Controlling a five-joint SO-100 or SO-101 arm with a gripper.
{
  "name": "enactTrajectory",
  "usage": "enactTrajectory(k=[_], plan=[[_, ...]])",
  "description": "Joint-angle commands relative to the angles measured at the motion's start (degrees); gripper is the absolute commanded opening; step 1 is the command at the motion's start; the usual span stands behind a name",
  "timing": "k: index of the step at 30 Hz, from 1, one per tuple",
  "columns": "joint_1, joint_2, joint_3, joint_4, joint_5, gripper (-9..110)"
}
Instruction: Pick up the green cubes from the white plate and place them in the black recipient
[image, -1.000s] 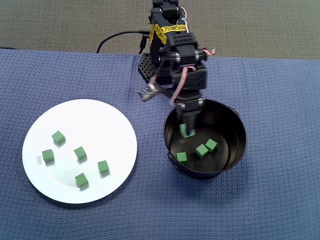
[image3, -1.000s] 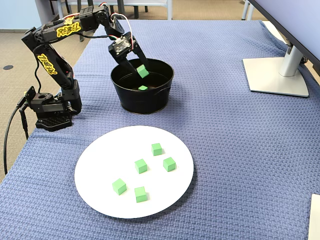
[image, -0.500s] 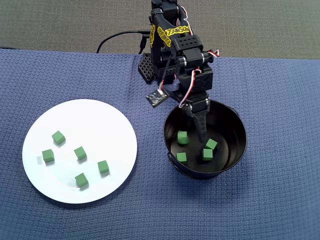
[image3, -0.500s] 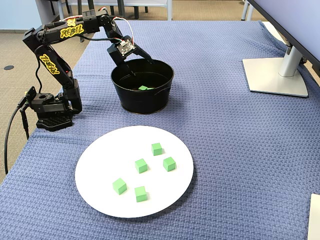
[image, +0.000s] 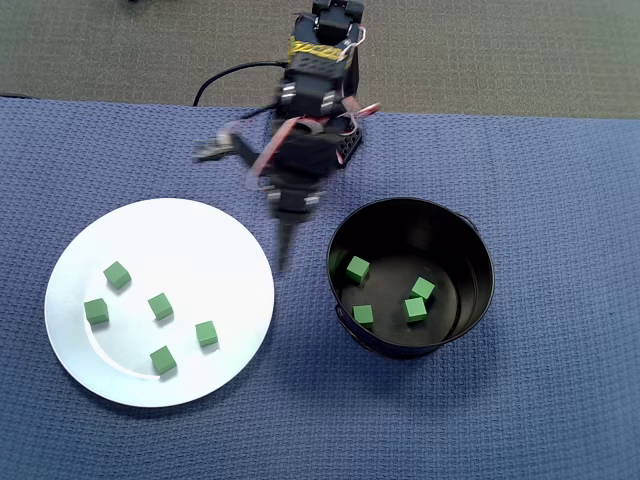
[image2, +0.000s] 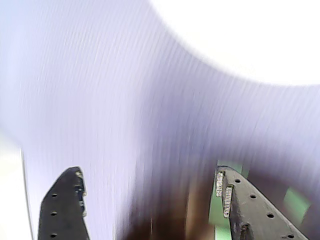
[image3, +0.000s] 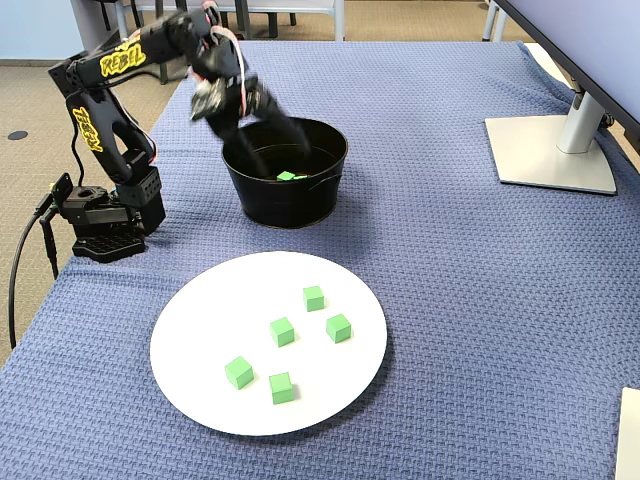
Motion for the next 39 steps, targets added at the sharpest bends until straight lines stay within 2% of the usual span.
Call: enactTrajectory(k=[1,7,17,23,39], plan=[[13.97,-6.68,-3.43,-6.94,-6.50,26],[22.85,-20.04,-2.99,-17.84,-11.43,24],[19.60,-29.36,-2.81,-23.99,-30.76,29],[17.93,-32.78,-5.71,-24.08,-37.88,30],[13.54,-35.51,-9.23,-23.73,-34.19,30]])
